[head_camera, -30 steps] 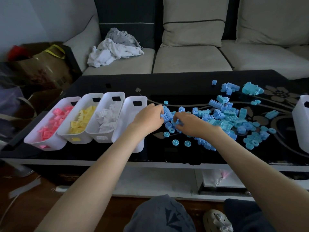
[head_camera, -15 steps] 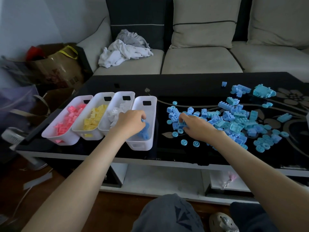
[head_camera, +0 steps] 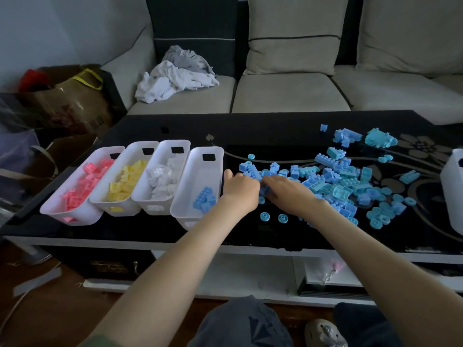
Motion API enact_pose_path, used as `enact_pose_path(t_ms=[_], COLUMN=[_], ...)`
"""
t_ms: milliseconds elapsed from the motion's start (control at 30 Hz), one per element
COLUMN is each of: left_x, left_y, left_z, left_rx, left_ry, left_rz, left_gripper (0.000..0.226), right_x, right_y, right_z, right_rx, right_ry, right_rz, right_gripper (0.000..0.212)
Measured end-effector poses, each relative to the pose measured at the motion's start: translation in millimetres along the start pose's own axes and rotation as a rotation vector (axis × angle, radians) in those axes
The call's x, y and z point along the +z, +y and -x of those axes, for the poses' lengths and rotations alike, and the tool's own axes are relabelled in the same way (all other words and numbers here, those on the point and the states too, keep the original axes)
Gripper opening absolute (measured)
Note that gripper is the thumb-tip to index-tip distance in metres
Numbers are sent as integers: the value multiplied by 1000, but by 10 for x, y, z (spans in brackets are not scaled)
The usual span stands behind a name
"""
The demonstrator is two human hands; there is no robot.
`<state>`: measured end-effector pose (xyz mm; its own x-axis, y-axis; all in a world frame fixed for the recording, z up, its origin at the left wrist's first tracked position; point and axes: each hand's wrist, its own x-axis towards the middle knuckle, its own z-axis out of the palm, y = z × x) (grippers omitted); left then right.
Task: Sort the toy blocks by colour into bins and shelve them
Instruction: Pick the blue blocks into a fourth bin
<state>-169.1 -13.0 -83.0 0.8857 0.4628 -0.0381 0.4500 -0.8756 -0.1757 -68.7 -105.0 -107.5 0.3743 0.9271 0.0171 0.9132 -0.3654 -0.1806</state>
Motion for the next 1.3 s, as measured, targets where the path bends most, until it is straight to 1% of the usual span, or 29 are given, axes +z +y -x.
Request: enact_pose_path(t_ms=[167,233,300,367,467,533,567,633,733,800,900,967,1033,1067,1133,1200,1300], left_x=[-6,-45,-107,-195,-355,-408,-412,-388,-297,-233,-178,-158,-157,-163,-169,-160,-151], left_y=[12,-21,-65,-137,-394,-648,-770,-970,-1117,-1150,-1144,-1120,-1084,-1077,-1070,-1102,-1156], left_z=[-59,-27,37,143,353,475,522,600,676,687,688,675,668,666,656,652,654], left_rx=[1,-13,-14,-3,-46,-102,-140,-232,-311,-287,-234,-195,-154,-141,-136,-179,-241], left_ry=[-55,-42,15,101,279,354,342,256,109,45,-20,5,116,164,209,200,99], left_rz=[136,199,247,309,401,355,330,338,372,396,386,321,266,271,304,310,225], left_gripper=[29,28,26,26,26,27,27,29,33,36,35,33,30,28,25,26,39], right_x=[23,25,26,-16,-200,-338,-389,-417,-347,-292,-226,-185,-175,-184,-213,-226,-236], right_y=[8,-3,-10,-23,-131,-329,-459,-737,-1082,-1189,-1233,-1252,-1269,-1280,-1287,-1300,-1309], right_z=[-1,9,17,18,10,-13,-25,-84,-189,-250,-309,-322,-317,-325,-342,-366,-375], right_rx=[2,9,14,36,49,11,-23,-103,-187,-205,-210,-230,-230,-224,-205,-194,-156], right_ry=[48,65,84,111,249,348,372,371,282,218,176,190,239,258,265,245,205], right_rz=[51,72,73,13,-225,-363,-396,-398,-368,-362,-361,-376,-412,-437,-472,-494,-545], right_gripper=[21,21,21,21,22,23,24,24,23,24,24,23,22,22,23,26,32])
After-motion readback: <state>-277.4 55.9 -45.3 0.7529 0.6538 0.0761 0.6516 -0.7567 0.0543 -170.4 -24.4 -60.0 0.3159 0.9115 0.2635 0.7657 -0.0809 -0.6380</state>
